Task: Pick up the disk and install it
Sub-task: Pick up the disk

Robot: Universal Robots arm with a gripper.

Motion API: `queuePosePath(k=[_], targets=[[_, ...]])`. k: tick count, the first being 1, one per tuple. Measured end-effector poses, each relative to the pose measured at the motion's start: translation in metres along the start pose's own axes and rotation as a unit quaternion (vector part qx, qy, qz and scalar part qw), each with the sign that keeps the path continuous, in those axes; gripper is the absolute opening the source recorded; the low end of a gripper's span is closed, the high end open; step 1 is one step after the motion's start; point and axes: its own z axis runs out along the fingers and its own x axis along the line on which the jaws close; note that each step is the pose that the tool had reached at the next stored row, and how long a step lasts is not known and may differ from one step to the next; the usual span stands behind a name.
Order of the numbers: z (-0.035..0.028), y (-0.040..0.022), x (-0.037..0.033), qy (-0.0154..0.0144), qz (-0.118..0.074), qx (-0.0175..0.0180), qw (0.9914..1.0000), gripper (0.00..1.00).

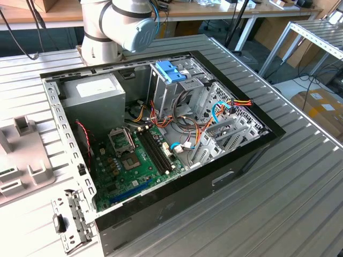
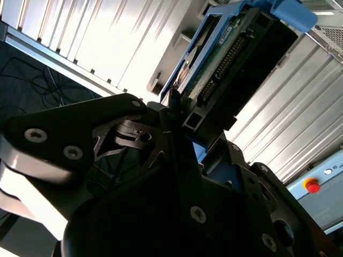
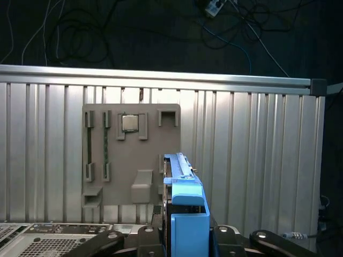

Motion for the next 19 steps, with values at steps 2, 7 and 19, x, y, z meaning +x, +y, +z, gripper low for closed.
queuePosePath(k=[2, 7, 19], targets=[[0.0001, -0.0024, 0.0001, 0.0001, 0.000, 0.0000, 1.00000, 0.37], [0.0002, -0.0083, 0.0002, 0.0003, 0.000, 0.0000, 1.00000, 0.37], [0.0008, -0.0248, 0.0007, 0.0004, 0.000, 0.0000, 1.00000, 0.37]])
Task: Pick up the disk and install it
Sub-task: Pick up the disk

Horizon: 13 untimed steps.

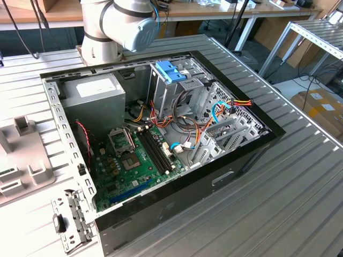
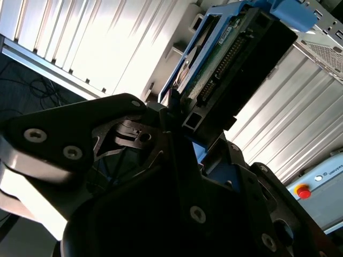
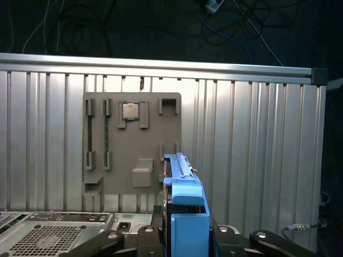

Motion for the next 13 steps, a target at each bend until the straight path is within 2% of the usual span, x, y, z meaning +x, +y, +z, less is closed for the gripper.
queuePosePath(k=[13], targets=[[0.0004, -0.0149, 0.0005, 0.0003, 0.000, 0.0000, 1.00000, 0.37]])
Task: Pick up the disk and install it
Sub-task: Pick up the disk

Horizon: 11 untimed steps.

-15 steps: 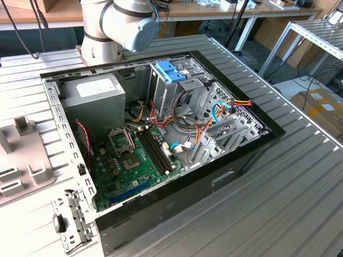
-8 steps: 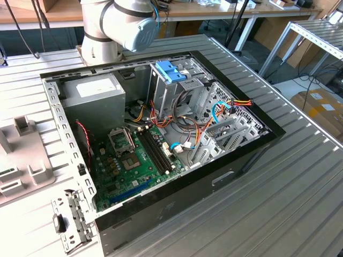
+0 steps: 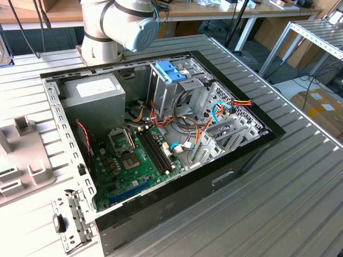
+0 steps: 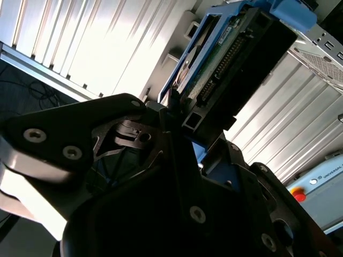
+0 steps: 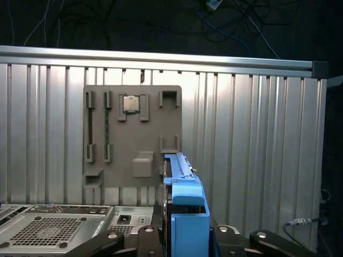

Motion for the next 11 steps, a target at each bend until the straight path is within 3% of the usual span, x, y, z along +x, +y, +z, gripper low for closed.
queuePosePath(k=[6, 9, 11], targets=[[0.0003, -0.0072, 0.0002, 0.0000, 0.000, 0.0000, 1.00000, 0.37], [0.0010, -0.0323, 0.0010, 0.0003, 0.000, -0.0001, 1.00000, 0.37], [0.0011, -0.0354, 0.0010, 0.0003, 0.000, 0.0000, 1.00000, 0.37]])
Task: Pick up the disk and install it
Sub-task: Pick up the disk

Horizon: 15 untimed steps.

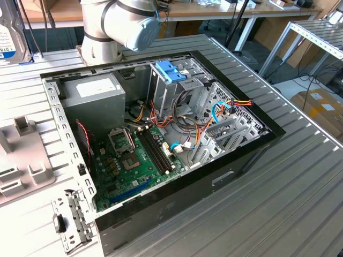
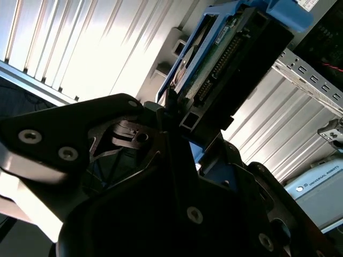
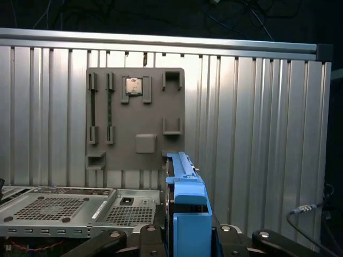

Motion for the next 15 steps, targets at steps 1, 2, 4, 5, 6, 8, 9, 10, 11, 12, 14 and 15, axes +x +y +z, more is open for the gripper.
queuePosePath(k=[1, 2, 4, 5, 6, 8, 9, 10, 11, 12, 14, 15], targets=[[0.0000, -0.0009, 0.0000, 0.0000, 0.000, 0.0000, 1.00000, 0.37], [0.0000, -0.0017, 0.0000, 0.0000, 0.000, 0.0000, 1.00000, 0.37], [0.0001, -0.0036, 0.0001, 0.0000, 0.000, 0.0000, 1.00000, 0.37], [0.0002, -0.0050, 0.0002, 0.0000, 0.000, 0.0000, 1.00000, 0.37], [0.0001, -0.0065, 0.0002, 0.0001, 0.000, -0.0001, 1.00000, 0.37], [0.0003, -0.0098, 0.0003, 0.0001, 0.000, 0.0000, 1.00000, 0.37], [0.0003, -0.0112, 0.0003, 0.0001, 0.000, 0.0000, 1.00000, 0.37], [0.0004, -0.0125, 0.0004, 0.0001, 0.000, 0.0000, 1.00000, 0.37], [0.0004, -0.0136, 0.0004, 0.0002, 0.000, 0.0000, 1.00000, 0.37], [0.0004, -0.0149, 0.0004, 0.0002, 0.000, 0.0000, 1.00000, 0.37], [0.0005, -0.0171, 0.0005, 0.0003, 0.000, 0.0000, 1.00000, 0.37], [0.0006, -0.0190, 0.0006, 0.0003, 0.000, 0.0000, 1.00000, 0.37]])
